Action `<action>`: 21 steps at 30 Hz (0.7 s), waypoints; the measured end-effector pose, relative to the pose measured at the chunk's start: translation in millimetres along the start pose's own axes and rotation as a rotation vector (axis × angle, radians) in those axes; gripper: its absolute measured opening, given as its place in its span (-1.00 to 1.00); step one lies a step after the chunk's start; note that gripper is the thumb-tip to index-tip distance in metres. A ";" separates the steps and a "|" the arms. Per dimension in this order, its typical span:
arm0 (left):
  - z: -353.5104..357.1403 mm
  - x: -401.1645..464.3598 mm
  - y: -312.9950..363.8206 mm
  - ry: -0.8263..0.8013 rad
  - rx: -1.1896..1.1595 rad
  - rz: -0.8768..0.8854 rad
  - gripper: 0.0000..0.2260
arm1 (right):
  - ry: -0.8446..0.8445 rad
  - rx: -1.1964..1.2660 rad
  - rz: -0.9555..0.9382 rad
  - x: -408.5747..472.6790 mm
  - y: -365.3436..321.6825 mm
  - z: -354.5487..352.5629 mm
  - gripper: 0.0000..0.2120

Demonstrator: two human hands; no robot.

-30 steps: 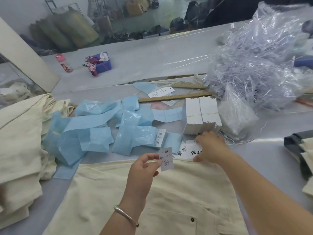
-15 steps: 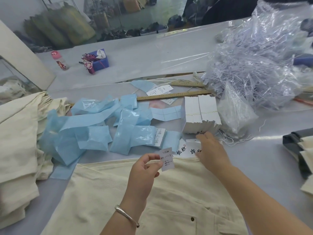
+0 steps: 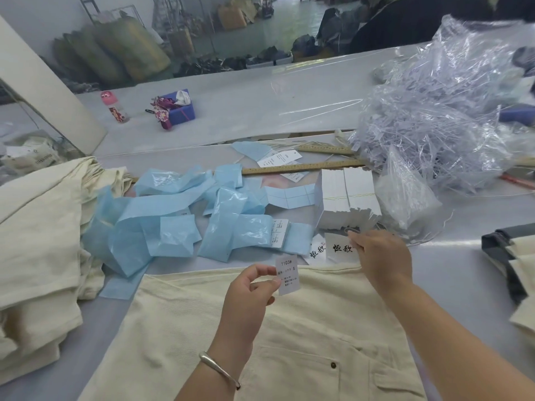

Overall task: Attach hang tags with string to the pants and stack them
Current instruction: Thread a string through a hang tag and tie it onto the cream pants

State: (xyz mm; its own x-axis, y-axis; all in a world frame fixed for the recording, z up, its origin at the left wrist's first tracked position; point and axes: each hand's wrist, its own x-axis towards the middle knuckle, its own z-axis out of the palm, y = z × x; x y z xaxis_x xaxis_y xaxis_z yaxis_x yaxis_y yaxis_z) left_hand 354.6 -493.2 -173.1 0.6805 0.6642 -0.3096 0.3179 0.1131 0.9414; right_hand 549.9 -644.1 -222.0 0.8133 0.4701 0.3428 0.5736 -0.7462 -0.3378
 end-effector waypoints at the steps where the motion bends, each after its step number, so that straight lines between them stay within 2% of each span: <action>1: -0.7 -0.8 0.2 0.003 0.001 0.000 -0.91 | 0.029 0.022 -0.012 -0.8 0.6 -0.3 -0.90; 7: -7.7 -1.1 3.8 -0.014 -0.020 0.049 -0.86 | 0.329 0.610 0.174 6.0 -12.8 -25.0 -0.91; 9: -8.7 -3.0 7.8 -0.036 -0.053 0.057 -0.80 | 0.370 0.688 0.211 7.6 -19.9 -36.4 -0.90; 11: -9.8 -6.5 11.7 -0.088 -0.085 0.054 -0.81 | 0.282 0.663 0.245 2.1 -28.1 -40.8 -0.92; 13: -12.5 -12.2 13.2 -0.148 -0.113 0.046 -0.86 | 0.132 0.676 0.313 -10.7 -36.7 -40.3 -0.74; 15: -18.6 -17.1 12.1 -0.187 -0.143 0.041 -0.87 | 0.045 0.767 0.381 -25.2 -46.5 -41.6 -0.66; 19: -40.1 -28.9 12.4 -0.232 -0.165 0.064 -0.94 | -0.121 1.009 0.560 -52.7 -71.8 -52.8 -0.63; 21: -54.7 -36.9 15.7 -0.247 -0.167 0.073 -0.91 | -0.191 1.091 0.582 -69.8 -87.1 -58.5 -0.53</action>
State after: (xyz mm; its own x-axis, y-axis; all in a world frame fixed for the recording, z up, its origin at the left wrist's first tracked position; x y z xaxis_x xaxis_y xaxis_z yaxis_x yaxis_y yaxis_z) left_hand 298.4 -475.5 -139.6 0.8440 0.4776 -0.2439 0.1630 0.2048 0.9651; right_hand 437.6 -639.5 -165.1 0.9216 0.3308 -0.2033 -0.1688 -0.1300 -0.9770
